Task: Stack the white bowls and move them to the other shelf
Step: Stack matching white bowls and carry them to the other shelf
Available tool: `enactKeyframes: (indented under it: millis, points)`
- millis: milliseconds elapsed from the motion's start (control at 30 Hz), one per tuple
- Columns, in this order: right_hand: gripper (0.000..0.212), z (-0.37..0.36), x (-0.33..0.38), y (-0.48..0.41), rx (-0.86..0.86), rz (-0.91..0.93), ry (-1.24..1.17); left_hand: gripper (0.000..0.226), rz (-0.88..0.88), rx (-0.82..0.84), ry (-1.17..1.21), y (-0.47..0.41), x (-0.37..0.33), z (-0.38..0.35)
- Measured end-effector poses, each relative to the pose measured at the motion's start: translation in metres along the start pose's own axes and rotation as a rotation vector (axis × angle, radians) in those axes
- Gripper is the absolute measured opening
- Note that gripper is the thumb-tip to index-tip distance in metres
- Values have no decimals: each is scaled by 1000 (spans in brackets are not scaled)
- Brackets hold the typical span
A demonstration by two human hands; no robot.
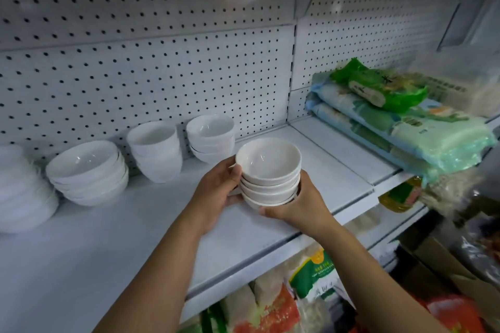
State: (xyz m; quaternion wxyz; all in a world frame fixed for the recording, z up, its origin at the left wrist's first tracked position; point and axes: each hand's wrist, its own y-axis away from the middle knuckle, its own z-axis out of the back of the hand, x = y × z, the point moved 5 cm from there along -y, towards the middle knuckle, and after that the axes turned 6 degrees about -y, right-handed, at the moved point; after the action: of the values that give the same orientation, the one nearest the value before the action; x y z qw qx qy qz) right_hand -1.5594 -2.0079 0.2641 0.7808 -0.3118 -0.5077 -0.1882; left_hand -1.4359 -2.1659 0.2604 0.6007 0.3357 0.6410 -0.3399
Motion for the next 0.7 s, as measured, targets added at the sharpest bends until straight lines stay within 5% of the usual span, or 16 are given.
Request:
enactKeyframes:
  millis: [233,333,400,500,700]
  points:
    - [100,9,-32,-30,12,-85,32,73,-2,-148,-110,-15,12,-7]
    - [108,6,-44,-51,-35,-127,65,63,-8,-462,-455,-10,15,7]
    - [110,4,-51,-66,-57,-142,85,60,-141,-579,-928,-1,15,13]
    - [103,0,-55,-85,-95,-169,82,72,-124,-589,-1361,3,33,23]
    - [93,-12,-52,-109,-132,-219,31,81,104,-497,-1464,0,43,24]
